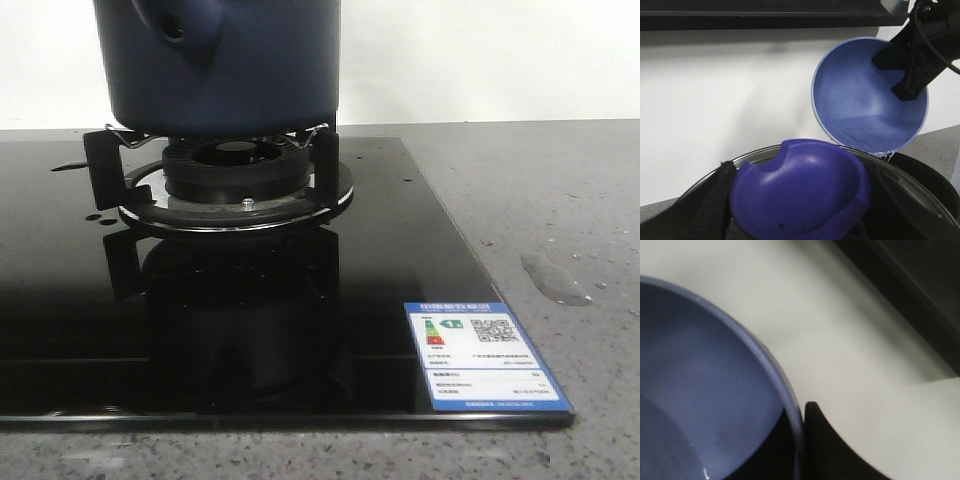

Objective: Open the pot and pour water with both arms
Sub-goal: 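Tilt the bowl with the right gripper to pour water into the saucepan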

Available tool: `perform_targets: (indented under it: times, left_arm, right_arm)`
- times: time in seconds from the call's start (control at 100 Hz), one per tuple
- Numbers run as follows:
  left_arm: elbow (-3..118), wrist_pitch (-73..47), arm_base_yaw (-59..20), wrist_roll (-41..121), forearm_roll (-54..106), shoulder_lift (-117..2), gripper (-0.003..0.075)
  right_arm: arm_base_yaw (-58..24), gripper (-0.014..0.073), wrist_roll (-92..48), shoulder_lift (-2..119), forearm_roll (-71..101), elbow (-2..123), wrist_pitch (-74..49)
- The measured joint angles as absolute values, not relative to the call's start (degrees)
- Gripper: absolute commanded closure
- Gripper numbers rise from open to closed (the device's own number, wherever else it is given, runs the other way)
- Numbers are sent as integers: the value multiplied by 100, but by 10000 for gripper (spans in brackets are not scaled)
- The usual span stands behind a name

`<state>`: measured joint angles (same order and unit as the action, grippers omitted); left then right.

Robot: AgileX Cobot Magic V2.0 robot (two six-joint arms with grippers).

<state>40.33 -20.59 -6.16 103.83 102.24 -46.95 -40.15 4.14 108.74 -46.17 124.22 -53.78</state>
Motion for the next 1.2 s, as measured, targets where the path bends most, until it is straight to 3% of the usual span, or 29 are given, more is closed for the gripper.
perform_targets:
  times: [0.69, 1.2]
  left_arm:
    - [4033, -1759, -789, 10383, 10237, -4695, 426]
    - [4033, -1407, -961, 10383, 10268, -4695, 426]
  right_arm:
    - [-4363, 652, 911, 10874, -6295, 12394, -5107]
    - [-4823, 652, 2263, 10874, -8217, 11132, -5132]
